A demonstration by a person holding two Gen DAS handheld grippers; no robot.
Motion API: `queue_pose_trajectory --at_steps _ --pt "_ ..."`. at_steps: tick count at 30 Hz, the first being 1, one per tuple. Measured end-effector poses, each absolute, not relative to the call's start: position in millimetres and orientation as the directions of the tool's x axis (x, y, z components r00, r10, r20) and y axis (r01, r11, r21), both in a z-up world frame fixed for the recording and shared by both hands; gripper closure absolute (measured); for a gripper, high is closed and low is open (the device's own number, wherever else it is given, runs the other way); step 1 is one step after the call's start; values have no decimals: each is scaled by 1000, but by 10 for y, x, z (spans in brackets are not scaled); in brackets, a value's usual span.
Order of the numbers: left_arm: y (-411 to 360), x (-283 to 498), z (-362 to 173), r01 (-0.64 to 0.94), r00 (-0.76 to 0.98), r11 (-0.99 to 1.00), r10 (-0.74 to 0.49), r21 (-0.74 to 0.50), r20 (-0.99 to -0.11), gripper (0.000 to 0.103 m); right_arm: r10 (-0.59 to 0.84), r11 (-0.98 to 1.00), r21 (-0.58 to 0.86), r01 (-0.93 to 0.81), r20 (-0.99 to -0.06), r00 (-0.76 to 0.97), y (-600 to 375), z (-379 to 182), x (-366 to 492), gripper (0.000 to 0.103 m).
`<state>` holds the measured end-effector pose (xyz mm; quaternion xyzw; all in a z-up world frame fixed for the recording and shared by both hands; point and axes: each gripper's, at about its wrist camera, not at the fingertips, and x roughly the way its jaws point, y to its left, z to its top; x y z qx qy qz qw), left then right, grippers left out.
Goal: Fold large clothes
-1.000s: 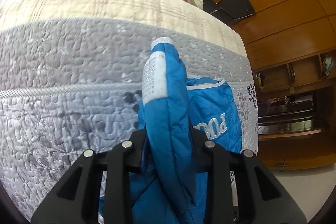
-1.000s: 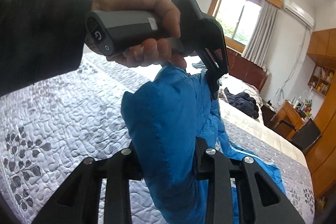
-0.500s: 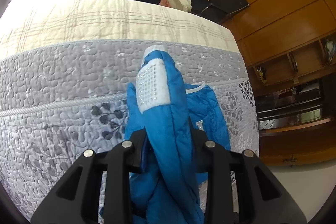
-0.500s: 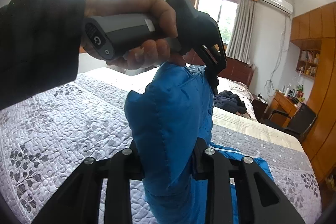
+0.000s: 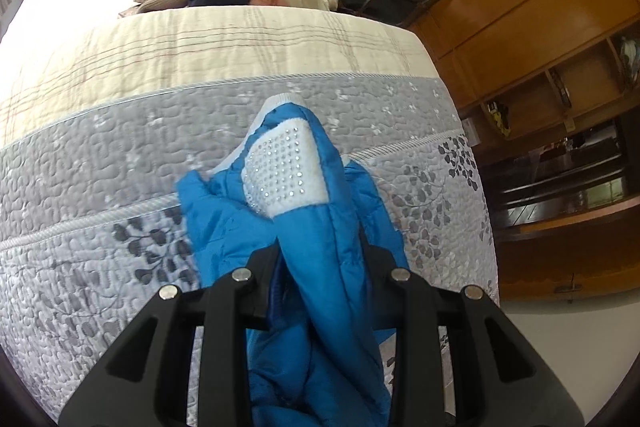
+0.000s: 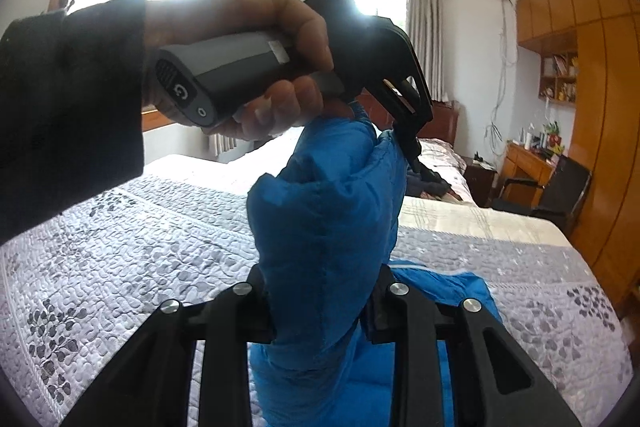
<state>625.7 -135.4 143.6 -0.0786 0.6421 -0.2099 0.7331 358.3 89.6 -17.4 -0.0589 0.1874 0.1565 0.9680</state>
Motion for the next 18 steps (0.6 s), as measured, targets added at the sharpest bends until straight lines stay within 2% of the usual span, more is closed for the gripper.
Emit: queue_pose_trajectory --at_steps 12,18 --pt "-2245 6147 1114 274 42 904 -351 -327 -936 74 289 955 69 -287 -410 865 229 -333 3574 74" --pt "-2678 6151 776 302 12 903 -323 -305 -946 74 332 942 202 -268 -445 832 -231 -531 3646 74"
